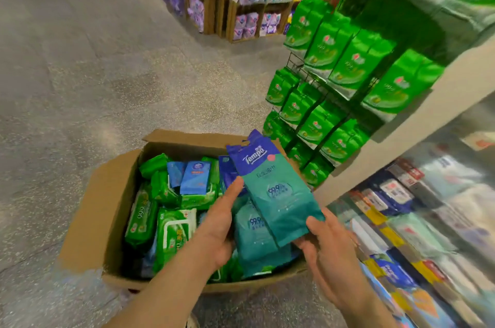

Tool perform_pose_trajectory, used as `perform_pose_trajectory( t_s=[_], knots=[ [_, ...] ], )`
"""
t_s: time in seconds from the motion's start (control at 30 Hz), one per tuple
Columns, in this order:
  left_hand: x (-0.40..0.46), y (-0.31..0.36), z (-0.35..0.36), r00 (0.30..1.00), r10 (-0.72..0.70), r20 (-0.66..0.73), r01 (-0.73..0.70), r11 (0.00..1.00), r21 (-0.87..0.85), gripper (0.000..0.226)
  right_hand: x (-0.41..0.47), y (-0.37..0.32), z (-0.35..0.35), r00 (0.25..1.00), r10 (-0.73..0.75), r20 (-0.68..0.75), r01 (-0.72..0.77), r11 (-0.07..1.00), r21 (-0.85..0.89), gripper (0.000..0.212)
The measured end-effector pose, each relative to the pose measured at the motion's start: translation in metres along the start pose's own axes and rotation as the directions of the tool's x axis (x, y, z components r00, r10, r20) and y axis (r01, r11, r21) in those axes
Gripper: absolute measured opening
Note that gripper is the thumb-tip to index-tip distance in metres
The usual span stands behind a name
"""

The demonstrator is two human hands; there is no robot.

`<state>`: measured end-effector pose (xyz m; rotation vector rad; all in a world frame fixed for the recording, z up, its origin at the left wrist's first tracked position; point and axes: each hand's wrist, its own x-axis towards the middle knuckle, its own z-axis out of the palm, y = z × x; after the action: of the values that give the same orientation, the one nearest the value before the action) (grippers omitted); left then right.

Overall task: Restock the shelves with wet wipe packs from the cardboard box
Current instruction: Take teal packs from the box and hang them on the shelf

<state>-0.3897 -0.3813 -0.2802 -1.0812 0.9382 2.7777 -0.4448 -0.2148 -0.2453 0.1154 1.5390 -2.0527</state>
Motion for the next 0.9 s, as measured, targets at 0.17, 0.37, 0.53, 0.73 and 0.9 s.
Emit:
perform_pose_trajectory(
  t_s=[0.17, 0.37, 0.53, 0.73, 0.9],
  knots=[
    [0.008, -0.019, 0.046, 0.995, 0.094, 0.019, -0.094, 0.996, 0.000, 0.070, -0.013, -0.032, -0.050, 0.994, -0.050, 0.102, 0.101, 0.790, -0.604, 0.021],
    [0.012, -0.052, 0.121, 0.987, 0.093, 0.130, -0.108, 0.988, 0.110, 0.067, -0.039, -0.064, -0.125, 0.999, -0.052, 0.006, 0.041, 0.688, -0.725, 0.029],
    [0.003, -0.089, 0.194, 0.971, 0.041, 0.234, -0.103, 0.960, 0.260, 0.064, -0.048, -0.094, -0.192, 0.978, 0.079, -0.191, -0.132, 0.950, -0.284, 0.059],
    [-0.017, -0.144, 0.279, 0.939, -0.018, 0.344, -0.121, 0.918, 0.378, 0.056, -0.075, -0.151, -0.248, 0.991, -0.056, -0.121, 0.035, 0.985, -0.169, 0.056],
    [-0.027, -0.184, 0.336, 0.916, -0.048, 0.399, -0.131, 0.903, 0.409, 0.048, -0.097, -0.188, -0.293, 0.977, -0.075, -0.201, 0.040, 0.984, -0.172, 0.032]
  ],
)
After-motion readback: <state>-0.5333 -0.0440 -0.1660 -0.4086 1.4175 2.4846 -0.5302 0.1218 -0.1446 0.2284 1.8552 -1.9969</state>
